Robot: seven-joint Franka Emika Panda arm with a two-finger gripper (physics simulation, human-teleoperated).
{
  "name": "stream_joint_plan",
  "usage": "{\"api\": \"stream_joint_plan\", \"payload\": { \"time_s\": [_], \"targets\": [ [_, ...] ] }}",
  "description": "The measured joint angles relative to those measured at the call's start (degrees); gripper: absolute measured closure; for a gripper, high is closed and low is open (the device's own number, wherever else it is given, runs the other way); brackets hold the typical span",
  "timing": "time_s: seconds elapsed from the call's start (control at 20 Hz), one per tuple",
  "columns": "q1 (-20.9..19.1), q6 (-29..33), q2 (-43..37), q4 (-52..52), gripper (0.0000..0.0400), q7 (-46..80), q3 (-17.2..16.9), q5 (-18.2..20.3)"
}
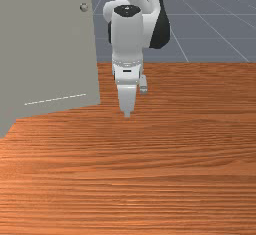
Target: Close the cabinet door
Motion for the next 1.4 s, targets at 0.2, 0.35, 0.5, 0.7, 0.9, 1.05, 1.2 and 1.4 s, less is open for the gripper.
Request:
{"api": "stream_joint_plan", "payload": {
  "time_s": [0.2, 0.35, 0.5, 0.7, 0.9, 1.05, 1.2, 1.4],
  "targets": [
    [0.07, -2.21, -0.30, -1.02, 0.0034, 3.01, -1.94, -1.73],
    [0.05, -2.56, -0.41, -1.12, 0.0008, 3.56, -2.17, -1.89],
    [3.16, -18.43, -15.81, -6.54, 0.0310, 38.06, -3.69, -1.15],
    [3.73, -24.51, -19.35, -6.31, 0.0387, 76.27, -5.07, 2.56],
    [3.26, -25.52, -19.24, -6.08, 0.0398, 84.95, -5.60, 4.02],
    [3.20, -25.72, -19.27, -6.08, 0.0400, 85.97, -5.55, 4.21],
    [3.28, -25.77, -19.31, -6.09, 0.0400, 86.19, -5.50, 4.26],
    [3.41, -26.27, -20.18, -7.04, 0.0400, 85.91, -5.81, 4.15]
  ]
}}
